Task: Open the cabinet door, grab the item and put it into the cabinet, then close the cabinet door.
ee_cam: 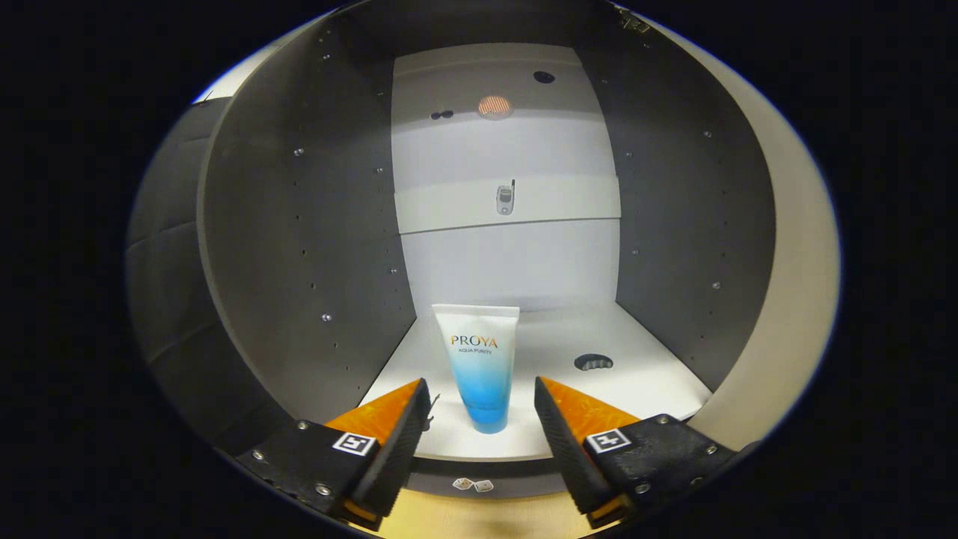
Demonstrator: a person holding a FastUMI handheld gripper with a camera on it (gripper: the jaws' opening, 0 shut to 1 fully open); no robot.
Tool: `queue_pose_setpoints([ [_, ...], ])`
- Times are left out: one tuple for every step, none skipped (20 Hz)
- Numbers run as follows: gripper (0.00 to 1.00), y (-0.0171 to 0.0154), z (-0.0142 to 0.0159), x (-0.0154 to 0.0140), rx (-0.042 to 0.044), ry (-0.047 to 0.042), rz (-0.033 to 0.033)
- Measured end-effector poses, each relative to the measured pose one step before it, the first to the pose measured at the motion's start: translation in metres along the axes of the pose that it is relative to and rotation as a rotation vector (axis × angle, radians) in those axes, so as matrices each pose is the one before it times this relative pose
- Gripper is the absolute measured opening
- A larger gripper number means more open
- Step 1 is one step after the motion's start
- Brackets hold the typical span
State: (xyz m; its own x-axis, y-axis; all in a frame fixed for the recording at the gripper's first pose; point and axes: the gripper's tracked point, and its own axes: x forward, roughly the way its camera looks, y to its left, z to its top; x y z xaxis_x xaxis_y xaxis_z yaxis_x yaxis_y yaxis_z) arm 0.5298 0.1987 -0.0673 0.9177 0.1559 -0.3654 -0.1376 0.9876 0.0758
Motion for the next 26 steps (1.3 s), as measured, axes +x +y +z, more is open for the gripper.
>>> queue_pose_setpoints([
  [0.9, 0.00007, 0.00191, -0.00835, -0.00127, -0.01662, 0.00032],
  [0.94, 0.00045, 0.00187, -0.0092, -0.00432, -0.01684, 0.00084],
  [0.94, -0.00081, 0.00234, -0.01149, -0.00819, -0.01603, 0.00002],
  [0.94, 0.00007, 0.00194, -0.0114, -0.01049, -0.01582, -0.00176],
  [0.94, -0.00192, 0.00097, -0.01207, -0.01052, -0.01216, -0.00341],
  [0.94, -0.00104, 0.00087, -0.01104, -0.00824, -0.01008, -0.00235],
  [0.94, -0.00099, 0.00108, -0.01288, -0.00423, -0.01091, -0.00193],
  [0.94, -0.00068, -0.00006, -0.01249, -0.00067, -0.01113, -0.00404],
  [0.94, -0.00081, 0.00077, -0.01365, 0.0019, -0.01358, -0.00272],
  [0.94, -0.00088, 0.00108, -0.01299, 0.00125, -0.01624, -0.00372],
  [0.94, -0.00049, 0.00213, -0.01393, -0.00081, -0.01881, -0.00384],
  [0.94, -0.0001, 0.00152, -0.01438, -0.00102, -0.01825, -0.00223],
  [0.94, -0.00033, 0.00111, -0.0129, -0.00002, -0.01956, -0.00287],
  [0.94, -0.00061, 0.0021, -0.01387, 0.00108, -0.01625, -0.00235],
  [0.93, 0.00132, 0.00133, -0.01178, 0.00282, -0.01507, -0.00017],
  [0.93, 0.00011, 0.00134, -0.01055, 0.00359, -0.00831, -0.00124],
  [0.93, 0.00013, 0.00002, -0.01113, 0.00329, -0.00168, 0.0036],
  [0.93, 0.00204, -0.00094, -0.00895, 0.00259, 0.0024, 0.00649],
  [0.94, 0.00127, -0.00013, -0.01067, 0.0034, 0.00007, 0.00247],
  [0.94, 0.00054, -0.00001, -0.00993, 0.00025, -0.00304, 0.00118],
  [0.94, 0.00029, 0.00021, -0.01016, -0.00133, -0.00506, -0.00081],
  [0.94, 0.00177, -0.00039, -0.00999, -0.00146, -0.00377, 0.00517],
  [0.93, 0.00336, -0.00142, -0.01085, -0.00133, -0.00091, 0.00622],
  [0.94, 0.00261, -0.00188, -0.01082, -0.00153, 0.00079, 0.0032],
  [0.94, 0.00139, -0.00125, -0.01016, 0.00047, -0.00111, 0.00323],
  [0.93, 0.00149, -0.00064, -0.0086, 0.00271, -0.00519, 0.00067],
])
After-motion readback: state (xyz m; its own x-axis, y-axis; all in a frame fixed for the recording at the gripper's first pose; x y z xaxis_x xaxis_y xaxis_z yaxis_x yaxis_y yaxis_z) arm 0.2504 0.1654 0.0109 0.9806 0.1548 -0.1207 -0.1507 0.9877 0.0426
